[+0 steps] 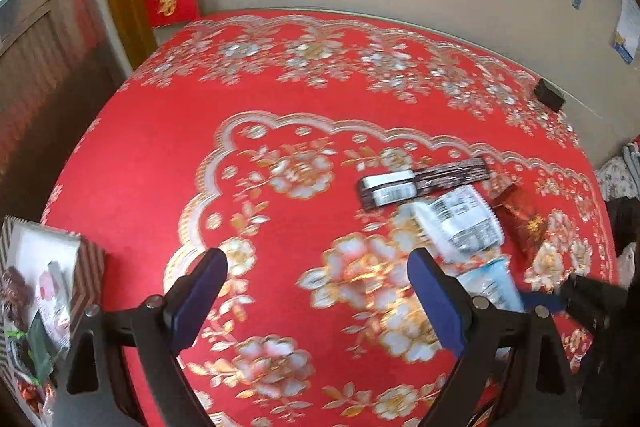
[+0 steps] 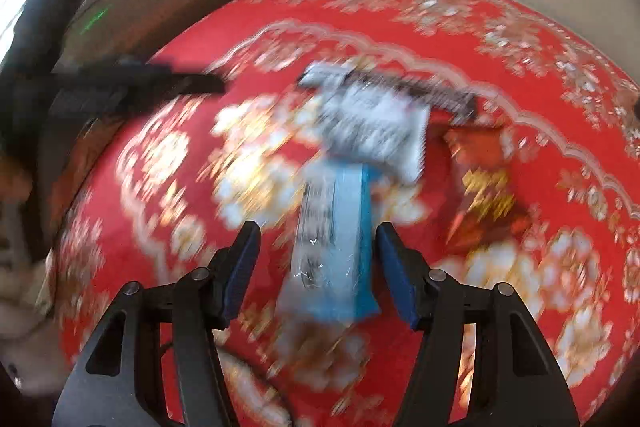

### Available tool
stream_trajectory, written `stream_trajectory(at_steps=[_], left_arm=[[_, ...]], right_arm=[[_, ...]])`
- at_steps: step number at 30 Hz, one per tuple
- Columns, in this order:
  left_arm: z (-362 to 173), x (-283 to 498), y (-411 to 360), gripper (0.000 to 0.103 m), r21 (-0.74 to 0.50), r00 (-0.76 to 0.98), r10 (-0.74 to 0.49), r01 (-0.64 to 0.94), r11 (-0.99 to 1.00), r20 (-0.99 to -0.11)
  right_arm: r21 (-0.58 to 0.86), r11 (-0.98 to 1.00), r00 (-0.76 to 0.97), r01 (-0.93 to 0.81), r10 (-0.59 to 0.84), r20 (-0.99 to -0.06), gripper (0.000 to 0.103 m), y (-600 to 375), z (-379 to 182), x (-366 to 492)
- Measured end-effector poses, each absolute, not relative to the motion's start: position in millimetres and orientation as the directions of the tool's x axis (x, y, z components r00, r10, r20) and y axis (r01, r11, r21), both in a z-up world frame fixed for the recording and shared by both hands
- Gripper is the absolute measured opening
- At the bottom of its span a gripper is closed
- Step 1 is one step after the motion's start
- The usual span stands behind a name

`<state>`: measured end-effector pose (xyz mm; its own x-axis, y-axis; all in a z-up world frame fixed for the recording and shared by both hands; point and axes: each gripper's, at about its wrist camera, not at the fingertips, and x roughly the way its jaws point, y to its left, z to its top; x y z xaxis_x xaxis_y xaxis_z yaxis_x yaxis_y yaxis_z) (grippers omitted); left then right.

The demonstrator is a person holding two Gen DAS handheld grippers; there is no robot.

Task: Organize snacks
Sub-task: 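Grasp the blue-and-white packet with the right gripper while the left gripper grasps the white packet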

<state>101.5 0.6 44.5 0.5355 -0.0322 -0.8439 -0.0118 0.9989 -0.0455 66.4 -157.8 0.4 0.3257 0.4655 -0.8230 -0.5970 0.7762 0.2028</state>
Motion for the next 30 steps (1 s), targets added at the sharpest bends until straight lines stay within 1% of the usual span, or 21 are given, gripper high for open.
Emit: stream_trajectory(at_steps=[2, 5, 7, 9, 11, 13, 14, 15, 17, 20, 24, 27, 30], left_arm=[[44.9, 105.2, -11.0, 0.093, -0.047, 0.539, -0.053, 0.024, 0.999, -0.841], [44.2, 114.5, -33.8, 0.093, -0.044, 0.535, -0.088, 0.094, 0.995, -0.840], [43.9, 120.3, -42.3, 0.093, -0.031, 0.533, -0.084, 0.108, 0.994, -0.842], [43.6, 124.4, -48.6, 0.093, -0.034, 0.531, -0.095, 0.123, 0.992, -0.842], [42.9, 128.2, -54.2, 0.093, -0.033, 0.524, -0.103, 0.140, 0.990, -0.846], [41.6, 131.5, -59.9, 0.093, -0.037, 0.511, -0.123, 0.175, 0.984, -0.851], [39.4, 132.1, -62.4, 0.093, -0.041, 0.504, -0.135, 0.193, 0.980, -0.853], [37.6, 133.5, -65.5, 0.093, -0.046, 0.493, -0.149, 0.214, 0.976, -0.857], [34.8, 135.2, -71.8, 0.093, -0.056, 0.472, -0.176, 0.257, 0.965, -0.864], [34.1, 137.6, -81.1, 0.093, -0.053, 0.470, -0.202, 0.310, 0.949, -0.859], [26.9, 144.0, -102.5, 0.093, -0.048, 0.411, -0.250, 0.443, 0.895, -0.877], [17.6, 147.4, -115.2, 0.093, 0.008, 0.391, -0.217, 0.499, 0.867, -0.894], [9.8, 149.9, -119.7, 0.093, 0.015, 0.369, -0.215, 0.529, 0.848, -0.904]], right_arm=[[0.207, 0.779, 0.351, -0.592, 0.481, -0.804, 0.060, -160.5, 4.7, 55.4], [0.214, 0.824, 0.420, -0.524, 0.469, -0.777, 0.061, -169.3, 10.6, 51.0], [0.205, 0.849, 0.459, -0.487, 0.448, -0.767, 0.068, -168.1, 11.0, 53.7], [0.144, 0.876, 0.486, -0.460, 0.384, -0.785, 0.069, -156.0, 6.7, 60.4], [0.100, 0.880, 0.495, -0.464, 0.352, -0.794, 0.069, -146.3, 1.6, 61.7], [0.077, 0.884, 0.492, -0.461, 0.327, -0.807, 0.058, -142.3, -3.5, 63.2], [0.047, 0.888, 0.514, -0.458, 0.308, -0.801, 0.036, -141.5, -2.6, 62.8], [0.041, 0.889, 0.516, -0.457, 0.302, -0.801, 0.028, -144.2, -2.2, 60.9], [0.069, 0.898, 0.514, -0.434, 0.309, -0.800, 0.028, -157.4, -1.5, 54.7], [0.067, 0.910, 0.523, -0.409, 0.293, -0.800, 0.029, -179.8, -4.6, 33.1], [0.113, 0.921, 0.520, -0.373, 0.308, -0.797, 0.029, -205.7, -6.4, 8.5], [0.157, 0.924, 0.516, -0.348, 0.329, -0.791, 0.029, -221.6, -7.1, -5.0], [0.178, 0.925, 0.516, -0.336, 0.339, -0.786, 0.028, -226.6, -7.6, -5.7]])
